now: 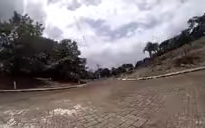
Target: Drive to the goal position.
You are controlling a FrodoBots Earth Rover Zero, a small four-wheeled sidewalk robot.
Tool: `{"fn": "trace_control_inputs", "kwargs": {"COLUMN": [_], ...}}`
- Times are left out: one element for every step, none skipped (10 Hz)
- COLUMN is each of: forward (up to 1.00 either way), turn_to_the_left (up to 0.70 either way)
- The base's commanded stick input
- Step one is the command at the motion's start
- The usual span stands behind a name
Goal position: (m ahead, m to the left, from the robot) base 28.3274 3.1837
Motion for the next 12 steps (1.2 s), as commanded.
{"fn": "trace_control_inputs", "kwargs": {"forward": [0.7,0.7,0.7,0.7,0.7,0.7,0.7,0.7,0.7,0.7,0.7,0.7], "turn_to_the_left": [0.0,0.0,0.0,0.0,0.0,0.0,0.0,0.0,0.0,0.0,0.17,0.27]}}
